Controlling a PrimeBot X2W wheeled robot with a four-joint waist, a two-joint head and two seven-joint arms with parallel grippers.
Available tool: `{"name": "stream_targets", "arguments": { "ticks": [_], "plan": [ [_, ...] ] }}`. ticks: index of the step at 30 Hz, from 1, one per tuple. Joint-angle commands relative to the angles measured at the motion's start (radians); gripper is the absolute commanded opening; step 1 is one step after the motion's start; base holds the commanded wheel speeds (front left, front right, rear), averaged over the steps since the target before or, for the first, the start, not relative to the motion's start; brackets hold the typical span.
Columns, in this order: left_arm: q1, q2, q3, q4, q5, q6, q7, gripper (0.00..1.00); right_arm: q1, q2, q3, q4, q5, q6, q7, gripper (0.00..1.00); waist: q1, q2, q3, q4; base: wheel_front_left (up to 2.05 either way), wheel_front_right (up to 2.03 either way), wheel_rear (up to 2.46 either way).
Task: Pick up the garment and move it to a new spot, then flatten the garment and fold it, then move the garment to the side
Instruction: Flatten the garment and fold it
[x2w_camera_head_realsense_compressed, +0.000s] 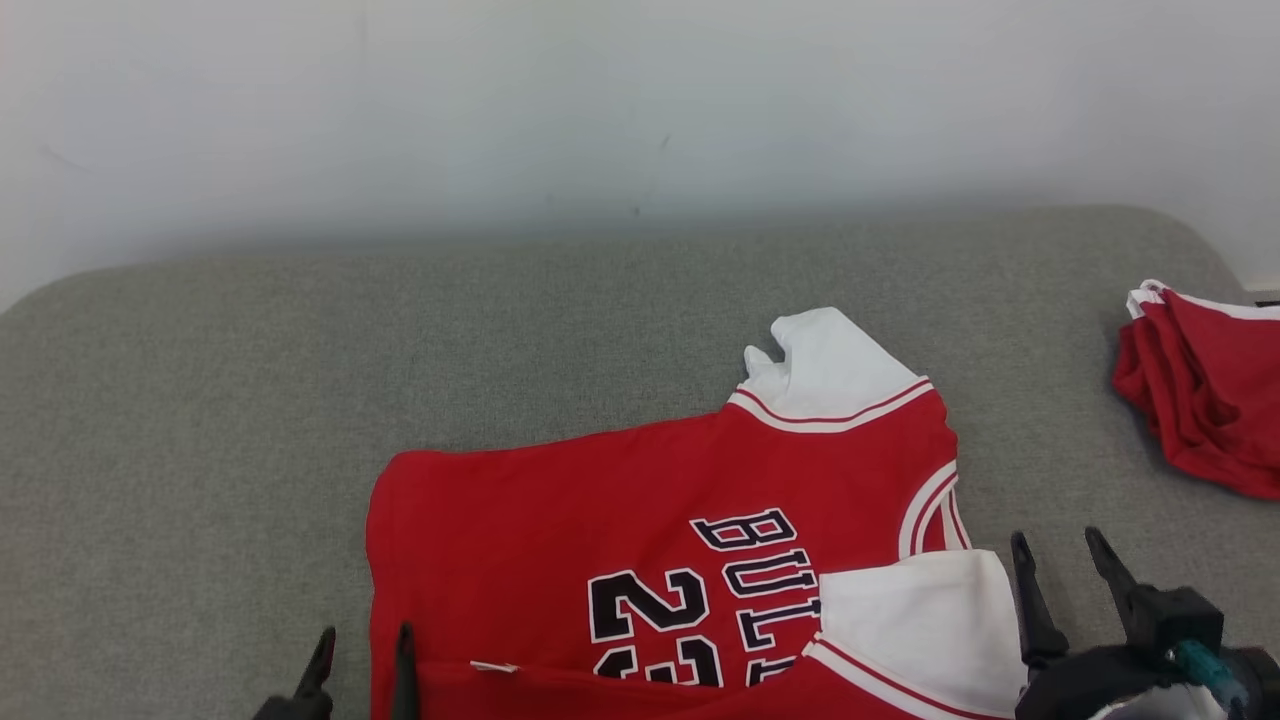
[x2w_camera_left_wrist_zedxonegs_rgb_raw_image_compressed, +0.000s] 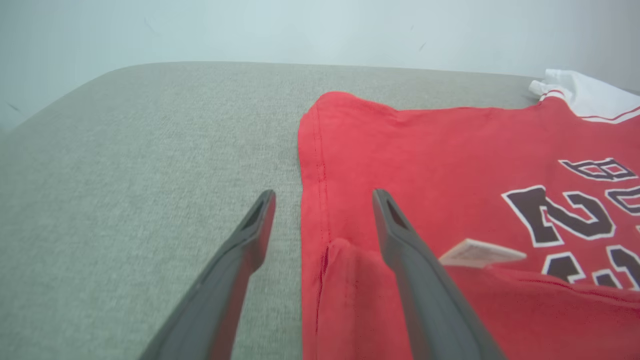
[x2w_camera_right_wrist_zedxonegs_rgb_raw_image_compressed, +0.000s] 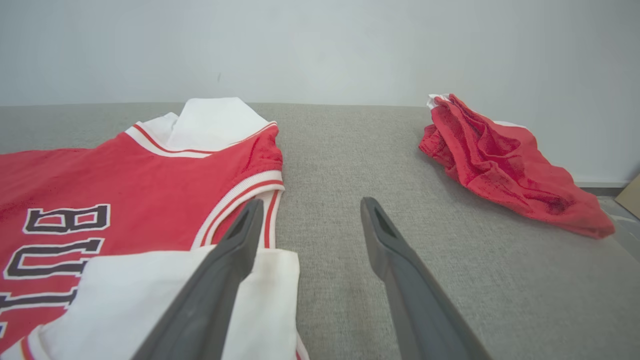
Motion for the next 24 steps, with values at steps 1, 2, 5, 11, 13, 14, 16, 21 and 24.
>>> {"name": "stream_targets", "arguments": {
  "ticks": [1,2,5,11,13,14,16,21,24],
  "plan": [
    [-0.062,0.002,0.007,0.005,0.021,-0.006,-0.003,1.00,-0.048,-0.010,0.014,-0.008,0.007,-0.003,0.001,1.00,0.0000,-0.0001,0.048,0.017,0.00,0.00,0.00],
    [-0.090,0.002,0.013,0.013,0.017,-0.005,-0.003,1.00,-0.068,-0.015,0.019,-0.010,0.008,-0.003,0.001,1.00,0.0000,-0.0001,0.060,0.019,0.00,0.00,0.00],
    [-0.185,0.008,0.028,0.060,0.029,-0.003,-0.003,1.00,-0.140,-0.028,0.045,-0.017,0.008,-0.003,0.001,1.00,0.0000,-0.0001,0.094,0.024,0.00,0.00,0.00],
    [-0.353,0.032,0.035,0.185,0.053,0.004,-0.003,1.00,-0.241,-0.049,0.089,-0.022,0.006,-0.003,0.001,1.00,0.0000,-0.0001,0.141,0.030,0.00,0.00,0.00],
    [-0.413,0.040,0.033,0.246,0.061,0.007,-0.003,1.00,-0.273,-0.054,0.108,-0.020,0.006,-0.003,0.001,1.00,0.0000,-0.0001,0.155,0.030,0.00,0.00,0.00],
    [-0.443,0.043,0.034,0.276,0.059,0.005,-0.003,1.00,-0.286,-0.056,0.119,-0.020,0.008,-0.003,0.001,1.00,0.0000,-0.0001,0.163,0.029,0.00,0.00,0.00],
    [-0.501,0.051,0.020,0.340,0.073,0.004,-0.003,1.00,-0.313,-0.061,0.140,-0.016,0.009,-0.003,0.001,1.00,0.0000,-0.0001,0.175,0.027,0.00,0.00,0.00],
    [-0.613,0.052,-0.002,0.450,0.080,0.006,-0.002,1.00,-0.401,-0.082,0.189,0.011,0.013,-0.003,0.001,1.00,0.0000,-0.0001,0.210,0.018,0.00,0.00,0.00],
    [-0.655,0.044,-0.014,0.502,0.079,0.005,-0.002,1.00,-0.468,-0.100,0.224,0.048,0.011,-0.003,0.001,1.00,0.0000,-0.0001,0.230,0.014,0.00,0.00,0.00]
  ]
}}
